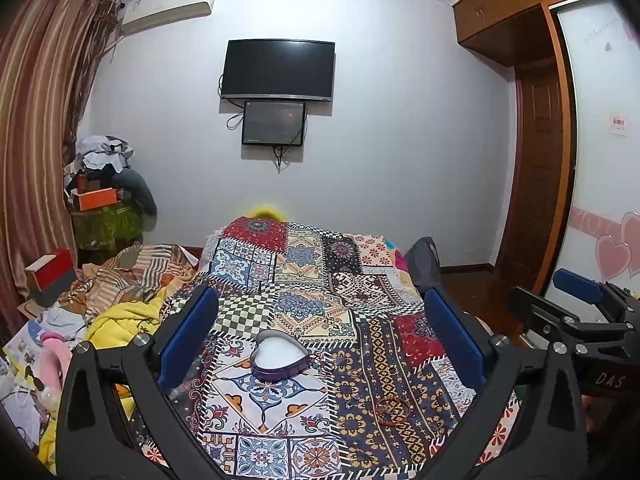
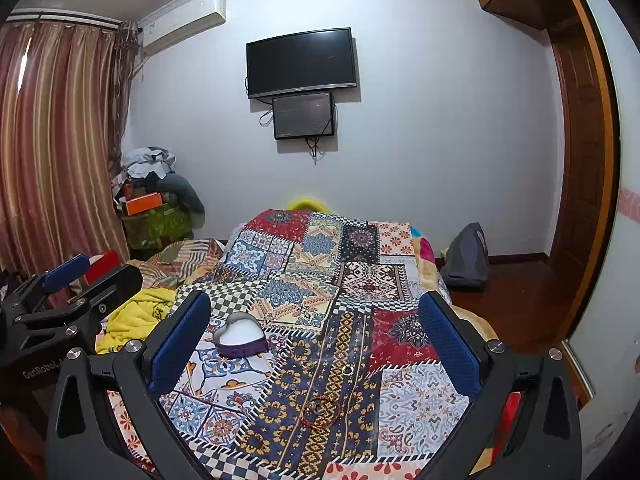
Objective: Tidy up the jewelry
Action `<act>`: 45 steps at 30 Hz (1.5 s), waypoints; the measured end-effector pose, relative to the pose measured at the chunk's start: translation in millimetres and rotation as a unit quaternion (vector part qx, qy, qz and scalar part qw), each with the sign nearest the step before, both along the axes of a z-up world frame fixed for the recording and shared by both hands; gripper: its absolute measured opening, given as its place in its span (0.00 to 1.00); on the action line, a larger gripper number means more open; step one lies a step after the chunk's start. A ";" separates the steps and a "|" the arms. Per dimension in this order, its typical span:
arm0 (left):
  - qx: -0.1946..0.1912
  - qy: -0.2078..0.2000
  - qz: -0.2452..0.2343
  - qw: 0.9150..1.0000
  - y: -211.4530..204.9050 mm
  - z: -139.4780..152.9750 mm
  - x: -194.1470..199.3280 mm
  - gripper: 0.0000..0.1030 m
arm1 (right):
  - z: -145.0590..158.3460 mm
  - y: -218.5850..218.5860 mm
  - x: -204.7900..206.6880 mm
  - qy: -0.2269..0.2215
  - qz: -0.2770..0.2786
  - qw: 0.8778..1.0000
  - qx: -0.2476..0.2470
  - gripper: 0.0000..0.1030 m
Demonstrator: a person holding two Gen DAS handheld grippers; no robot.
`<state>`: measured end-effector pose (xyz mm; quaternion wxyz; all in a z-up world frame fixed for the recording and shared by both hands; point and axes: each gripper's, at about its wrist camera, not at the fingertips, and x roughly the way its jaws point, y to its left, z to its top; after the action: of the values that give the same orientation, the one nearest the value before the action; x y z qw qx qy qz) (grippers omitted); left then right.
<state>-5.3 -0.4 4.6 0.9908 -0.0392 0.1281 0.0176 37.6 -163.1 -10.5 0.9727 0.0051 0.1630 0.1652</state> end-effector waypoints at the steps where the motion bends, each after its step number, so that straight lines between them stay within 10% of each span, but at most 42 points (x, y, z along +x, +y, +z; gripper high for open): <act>1: 0.000 0.000 0.000 1.000 0.1 -0.7 0.0 1.00 | 1.0 3.6 -0.7 0.001 0.000 1.000 0.001 1.00; 45: 0.007 0.004 0.005 1.000 -1.2 -6.5 3.2 1.00 | -2.1 2.6 -0.6 0.005 -0.002 1.000 -0.003 1.00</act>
<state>-2.1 -1.7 -1.8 0.9905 -0.0329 0.1315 0.0234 37.0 -160.5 -12.6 0.9721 0.0034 0.1686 0.1632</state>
